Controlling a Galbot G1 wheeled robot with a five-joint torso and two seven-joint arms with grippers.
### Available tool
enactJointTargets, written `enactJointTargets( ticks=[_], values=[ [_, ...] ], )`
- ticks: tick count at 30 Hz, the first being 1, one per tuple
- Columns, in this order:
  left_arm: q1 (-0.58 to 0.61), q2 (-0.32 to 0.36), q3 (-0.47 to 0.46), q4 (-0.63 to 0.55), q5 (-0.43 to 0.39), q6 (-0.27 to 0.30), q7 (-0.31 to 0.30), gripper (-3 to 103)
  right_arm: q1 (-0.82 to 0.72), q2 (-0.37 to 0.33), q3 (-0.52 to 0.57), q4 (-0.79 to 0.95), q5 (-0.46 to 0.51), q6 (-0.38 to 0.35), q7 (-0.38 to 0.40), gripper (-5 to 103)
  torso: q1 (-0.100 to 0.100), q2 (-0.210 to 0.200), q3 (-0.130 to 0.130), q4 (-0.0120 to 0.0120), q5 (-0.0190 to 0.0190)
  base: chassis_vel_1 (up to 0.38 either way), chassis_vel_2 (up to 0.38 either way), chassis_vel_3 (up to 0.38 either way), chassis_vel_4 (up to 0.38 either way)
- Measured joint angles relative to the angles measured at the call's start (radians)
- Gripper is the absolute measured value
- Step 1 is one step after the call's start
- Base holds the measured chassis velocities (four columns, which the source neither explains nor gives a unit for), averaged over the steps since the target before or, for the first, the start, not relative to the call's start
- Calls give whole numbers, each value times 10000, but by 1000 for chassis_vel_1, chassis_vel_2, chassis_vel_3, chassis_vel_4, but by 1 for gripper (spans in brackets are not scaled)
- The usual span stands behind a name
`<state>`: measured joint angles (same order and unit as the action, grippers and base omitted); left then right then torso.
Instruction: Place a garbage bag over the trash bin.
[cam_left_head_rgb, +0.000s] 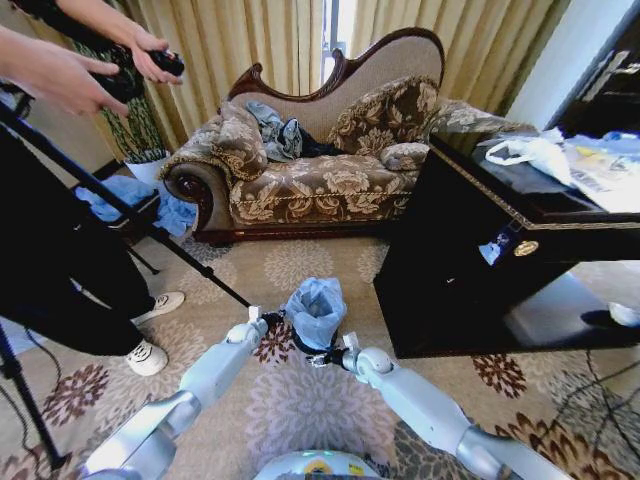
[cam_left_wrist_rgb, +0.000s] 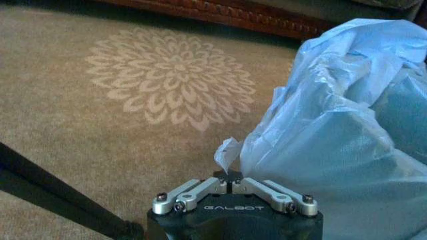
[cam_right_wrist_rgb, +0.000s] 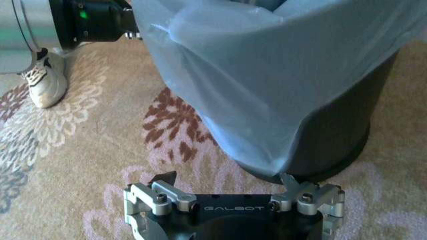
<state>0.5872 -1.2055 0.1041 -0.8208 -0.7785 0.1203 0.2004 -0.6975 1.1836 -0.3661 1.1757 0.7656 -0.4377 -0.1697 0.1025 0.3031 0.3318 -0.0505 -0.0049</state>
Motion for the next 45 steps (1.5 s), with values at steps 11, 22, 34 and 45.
enactJointTargets(
  ticks=[11, 22, 34, 45],
  values=[
    [196, 12, -225, -84, -826, 366, -180, 7, -344, -658, 278, 1036, 278, -116, 15, 100, 0, 0, 0, 1, -1, 0, 0, 0, 0],
    [677, 459, -448, -703, -1389, 613, -309, 44, -1190, -1473, 963, 2670, 655, -261, 75, 100, -1, 0, 0, -1, 0, 0, 0, 0, 0],
    [1608, 1316, -923, -1830, -1054, 557, -353, 88, -1736, -1915, 2174, 3505, 998, -266, 159, 100, -1, 0, -1, 4, 1, 0, 0, 0, 0],
    [1654, 964, -1203, -1294, -1819, 468, -215, 97, -2349, -2045, 3809, 3611, 1016, -174, 171, 100, -1, 0, 0, 1, 1, 0, 0, 0, 0]
  ],
)
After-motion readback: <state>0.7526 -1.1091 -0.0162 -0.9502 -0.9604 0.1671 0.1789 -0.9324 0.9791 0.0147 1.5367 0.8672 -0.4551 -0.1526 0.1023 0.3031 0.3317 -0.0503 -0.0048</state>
